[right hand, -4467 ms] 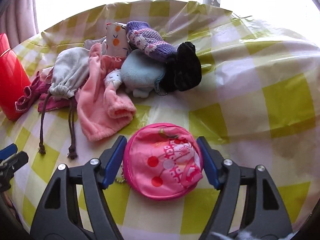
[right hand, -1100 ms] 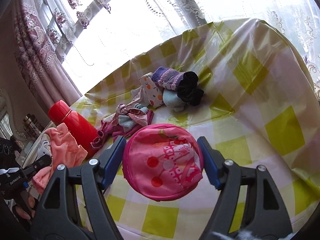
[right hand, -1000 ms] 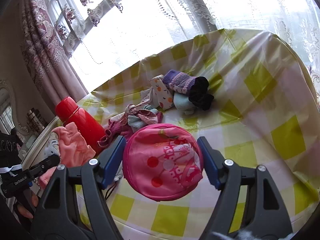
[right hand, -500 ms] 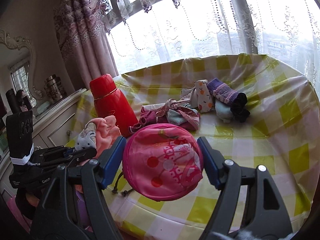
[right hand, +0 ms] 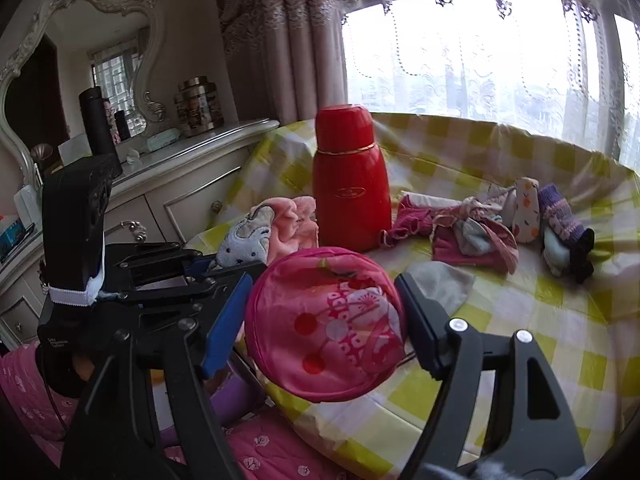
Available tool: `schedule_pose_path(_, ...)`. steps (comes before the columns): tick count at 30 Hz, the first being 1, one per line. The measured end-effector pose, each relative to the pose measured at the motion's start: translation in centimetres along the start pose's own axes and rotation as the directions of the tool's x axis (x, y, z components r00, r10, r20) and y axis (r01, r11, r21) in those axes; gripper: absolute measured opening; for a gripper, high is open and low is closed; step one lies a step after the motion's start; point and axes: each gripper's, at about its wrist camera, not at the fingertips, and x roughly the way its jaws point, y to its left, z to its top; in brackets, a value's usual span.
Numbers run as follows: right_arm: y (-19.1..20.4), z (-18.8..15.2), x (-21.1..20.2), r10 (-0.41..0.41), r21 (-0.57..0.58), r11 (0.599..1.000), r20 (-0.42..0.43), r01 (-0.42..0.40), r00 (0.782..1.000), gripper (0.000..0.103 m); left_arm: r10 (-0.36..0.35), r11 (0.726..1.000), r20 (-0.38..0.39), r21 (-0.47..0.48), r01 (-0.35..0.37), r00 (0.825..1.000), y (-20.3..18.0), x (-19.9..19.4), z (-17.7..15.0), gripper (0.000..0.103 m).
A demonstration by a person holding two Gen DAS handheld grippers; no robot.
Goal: Organize soft objects
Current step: 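Open the right gripper over the box while the left releases the bunny fleece into it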
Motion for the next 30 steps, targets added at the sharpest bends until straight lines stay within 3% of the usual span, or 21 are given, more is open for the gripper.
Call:
schedule_pose_path(4,3.5,1.0,0.4,0.064,-0.085,0.994,0.01,-0.063,0.998,0.076,0.082,0.995,0.043,-0.061,-0.079,0.996,2.9,-2.8,-1.3,0.016)
schedule_pose_path(8,7.1,1.2,2.1,0.143,-0.149,0.978,-0.037,-0.147,0.989,0.076,0.173,0.981,0.072,-0.106,-0.164,0.982,5.1,-5.6,-3.3,0.016)
schedule_pose_path(13,12.4,-0.5,5.3,0.247,-0.233,0.932,-0.154,-0.278,0.957,0.076,0.253,0.948,-0.007,-0.199,-0.25,0.967,8.7,-8.1,-7.3,0.016)
schedule_pose_path(15,14.1,-1.4,6.9,0.3,-0.233,0.908,-0.218,-0.349,0.929,0.077,0.266,0.93,-0.06,-0.245,-0.273,0.962,10.2,-8.6,-9.3,0.02)
schedule_pose_path(16,15.0,-1.9,7.8,0.348,-0.215,0.887,-0.27,-0.408,0.898,0.077,0.265,0.92,-0.096,-0.272,-0.281,0.959,11.1,-8.8,-10.4,0.024)
schedule_pose_path(18,16.2,-2.8,9.6,0.414,-0.157,0.855,-0.365,-0.494,0.834,0.079,0.303,0.884,-0.163,-0.319,-0.341,0.939,12.6,-8.7,-12.1,0.047)
schedule_pose_path(20,16.7,-3.6,10.6,0.439,-0.119,0.844,-0.406,-0.523,0.801,0.08,0.355,0.842,-0.189,-0.36,-0.401,0.915,13.6,-9.3,-13.1,0.065)
schedule_pose_path(21,16.6,-3.8,10.8,0.447,-0.108,0.842,-0.41,-0.529,0.795,0.08,0.37,0.826,-0.182,-0.385,-0.412,0.911,14.0,-9.6,-13.3,0.072)
schedule_pose_path(23,15.8,-4.0,10.5,0.429,-0.107,0.857,-0.392,-0.503,0.814,0.081,0.367,0.809,-0.155,-0.434,-0.397,0.917,14.6,-9.8,-13.0,0.078)
schedule_pose_path(25,14.0,-3.7,10.1,0.365,-0.121,0.896,-0.35,-0.428,0.863,0.081,0.331,0.82,-0.13,-0.451,-0.353,0.935,14.5,-9.4,-12.2,0.079)
schedule_pose_path(27,11.1,-3.0,10.0,0.236,-0.134,0.949,-0.294,-0.284,0.926,0.081,0.304,0.846,-0.118,-0.422,-0.325,0.945,13.5,-8.2,-11.1,0.08)
schedule_pose_path(28,9.1,-2.6,10.2,0.168,-0.118,0.971,-0.275,-0.207,0.947,0.081,0.289,0.862,-0.115,-0.401,-0.31,0.951,12.7,-7.5,-10.6,0.08)
schedule_pose_path(30,3.9,-2.5,10.7,0.027,-0.039,0.999,-0.265,-0.038,0.964,0.084,0.229,0.895,-0.115,-0.366,-0.256,0.966,10.9,-6.0,-9.9,0.081)
